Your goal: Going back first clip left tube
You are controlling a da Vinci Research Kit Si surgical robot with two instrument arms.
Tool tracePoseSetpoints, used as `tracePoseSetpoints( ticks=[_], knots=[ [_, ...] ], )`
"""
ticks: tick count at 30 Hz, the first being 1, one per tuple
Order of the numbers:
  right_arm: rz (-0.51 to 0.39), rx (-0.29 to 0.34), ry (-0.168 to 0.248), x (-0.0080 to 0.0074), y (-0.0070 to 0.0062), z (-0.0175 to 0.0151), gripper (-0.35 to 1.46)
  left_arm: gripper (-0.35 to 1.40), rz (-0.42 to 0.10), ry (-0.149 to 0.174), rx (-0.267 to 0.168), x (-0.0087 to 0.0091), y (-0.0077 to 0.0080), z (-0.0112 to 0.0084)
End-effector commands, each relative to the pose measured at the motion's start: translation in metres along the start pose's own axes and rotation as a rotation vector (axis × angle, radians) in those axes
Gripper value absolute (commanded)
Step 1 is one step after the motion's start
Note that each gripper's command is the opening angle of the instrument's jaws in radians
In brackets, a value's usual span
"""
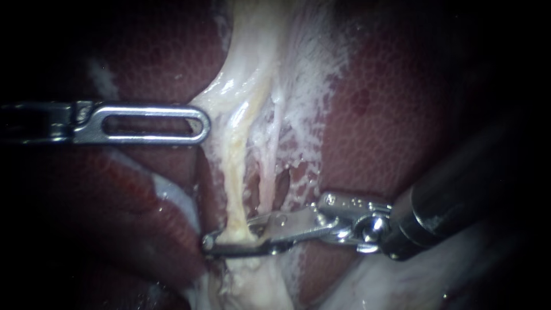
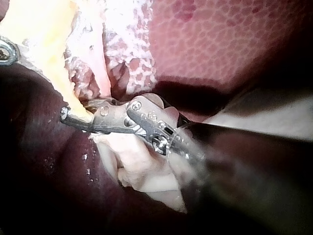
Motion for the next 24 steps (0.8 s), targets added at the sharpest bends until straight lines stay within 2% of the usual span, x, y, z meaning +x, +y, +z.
tracePoseSetpoints(
  ticks=[1,11,16,18,20,24],
  knots=[
    [0.0,-0.001,0.0,0.0,0.0,0.0,-0.35,-0.35,0.0,0.0,-0.001,0.0,0.0,0.0],
    [0.0,-0.002,0.0,0.0001,0.0,0.0003,-0.3,-0.35,0.0,0.0,-0.001,0.0,0.0,-0.0001],
    [0.0,-0.001,0.0,0.0,0.0,0.0003,0.11,-0.35,0.0,0.0,-0.001,0.0,0.0,-0.0001],
    [0.0,-0.002,0.0,0.0001,0.0001,0.0004,0.34,-0.35,0.0,0.0,-0.001,0.0,0.0,-0.0001],
    [-0.041,-0.001,-0.002,0.0001,0.0002,0.0005,0.44,-0.35,0.0,0.0,-0.001,-0.0001,0.0,-0.0001],
    [-0.123,0.006,0.005,0.0002,0.0004,0.0006,0.53,-0.35,-0.001,0.0,0.0,-0.0001,-0.0001,-0.0001]
  ],
)
